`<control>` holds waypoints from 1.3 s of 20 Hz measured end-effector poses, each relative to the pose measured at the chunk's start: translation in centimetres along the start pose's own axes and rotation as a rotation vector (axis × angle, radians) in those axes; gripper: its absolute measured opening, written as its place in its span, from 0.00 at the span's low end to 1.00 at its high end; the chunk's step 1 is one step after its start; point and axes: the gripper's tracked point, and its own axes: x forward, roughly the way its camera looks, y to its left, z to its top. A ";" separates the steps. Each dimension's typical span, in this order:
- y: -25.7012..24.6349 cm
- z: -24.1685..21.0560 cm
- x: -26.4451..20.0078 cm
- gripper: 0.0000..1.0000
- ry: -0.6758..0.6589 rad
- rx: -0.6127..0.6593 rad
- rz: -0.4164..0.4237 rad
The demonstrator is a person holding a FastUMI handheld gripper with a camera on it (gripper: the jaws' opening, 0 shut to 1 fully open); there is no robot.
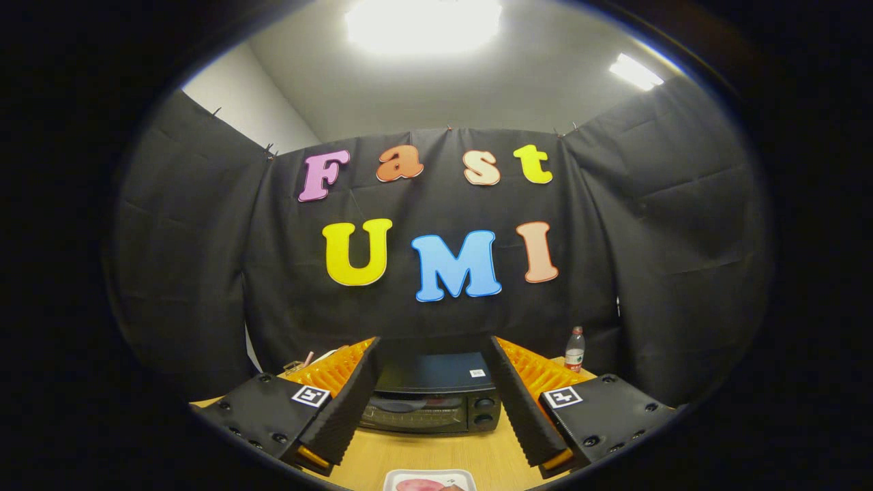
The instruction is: Open the toaster oven, put the food inside, and close the toaster oven door.
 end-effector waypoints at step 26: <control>6.1 -18.5 15.1 0.99 0.359 -0.004 0.062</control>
